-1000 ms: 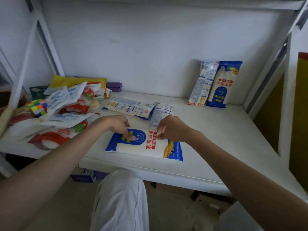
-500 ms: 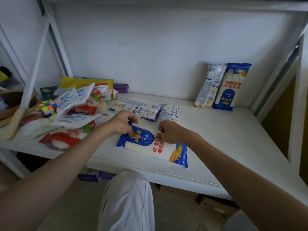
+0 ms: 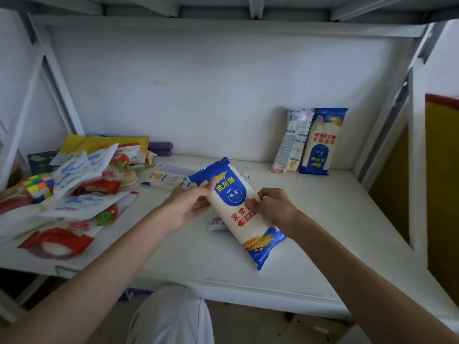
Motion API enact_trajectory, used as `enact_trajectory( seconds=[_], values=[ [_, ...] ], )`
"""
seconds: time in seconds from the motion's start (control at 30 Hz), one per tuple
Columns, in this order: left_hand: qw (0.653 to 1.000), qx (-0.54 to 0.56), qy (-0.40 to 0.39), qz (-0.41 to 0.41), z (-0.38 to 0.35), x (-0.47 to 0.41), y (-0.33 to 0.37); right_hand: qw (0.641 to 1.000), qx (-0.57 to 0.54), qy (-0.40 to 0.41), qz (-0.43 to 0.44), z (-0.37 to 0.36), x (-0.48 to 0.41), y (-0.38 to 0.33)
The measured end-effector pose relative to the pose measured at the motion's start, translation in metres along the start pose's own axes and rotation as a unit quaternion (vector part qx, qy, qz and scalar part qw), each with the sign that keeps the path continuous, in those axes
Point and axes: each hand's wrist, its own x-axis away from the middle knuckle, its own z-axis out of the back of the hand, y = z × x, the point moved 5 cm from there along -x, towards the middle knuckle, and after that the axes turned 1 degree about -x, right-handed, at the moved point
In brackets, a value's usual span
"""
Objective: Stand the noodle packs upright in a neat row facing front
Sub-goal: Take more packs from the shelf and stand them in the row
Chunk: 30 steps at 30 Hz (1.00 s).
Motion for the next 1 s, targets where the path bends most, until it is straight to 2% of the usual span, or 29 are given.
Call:
enact_trajectory(
  seconds=[0.07,0.33,0.5,0.73,1.0],
  values=[
    [0.999,0.028,-0.021,-0.014,-0.018,-0.003,0.003,1.000,-0.024,0.011,-0.007,0.009,-0.005,0.002],
    [0.992,-0.055,0.032,-0.111,-0.067,-0.044,0.044,0.997,-0.072,0.035,0.002,0.049,-0.036,-0.003],
    [0.983,-0.094,0.022,-0.157,-0.098,-0.083,0.078,0.994,-0.073,0.067,0.041,0.073,-0.075,-0.020],
    [0.952,-0.188,0.020,-0.241,-0.139,-0.153,0.136,0.982,-0.087,0.115,0.120,0.101,-0.138,-0.057],
    [0.919,-0.252,0.077,-0.293,-0.168,-0.202,0.173,0.959,0.025,0.232,0.162,0.120,-0.209,-0.084]
  ],
)
